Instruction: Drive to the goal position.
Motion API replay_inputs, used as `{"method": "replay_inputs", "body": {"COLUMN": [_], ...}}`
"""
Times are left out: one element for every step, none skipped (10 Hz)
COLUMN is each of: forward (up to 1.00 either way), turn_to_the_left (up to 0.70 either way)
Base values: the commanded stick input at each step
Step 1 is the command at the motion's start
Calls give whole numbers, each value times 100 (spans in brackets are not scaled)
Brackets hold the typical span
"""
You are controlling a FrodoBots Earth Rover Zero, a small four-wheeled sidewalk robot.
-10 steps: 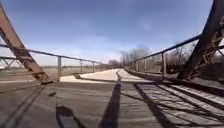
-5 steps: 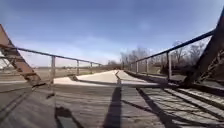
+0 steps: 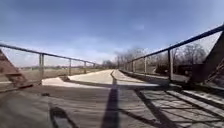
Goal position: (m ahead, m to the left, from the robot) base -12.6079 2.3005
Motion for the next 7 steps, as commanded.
{"method": "replay_inputs", "body": {"forward": [0,0,0,0,0,0,0], "turn_to_the_left": [100,100,100,100,100,100,100]}}
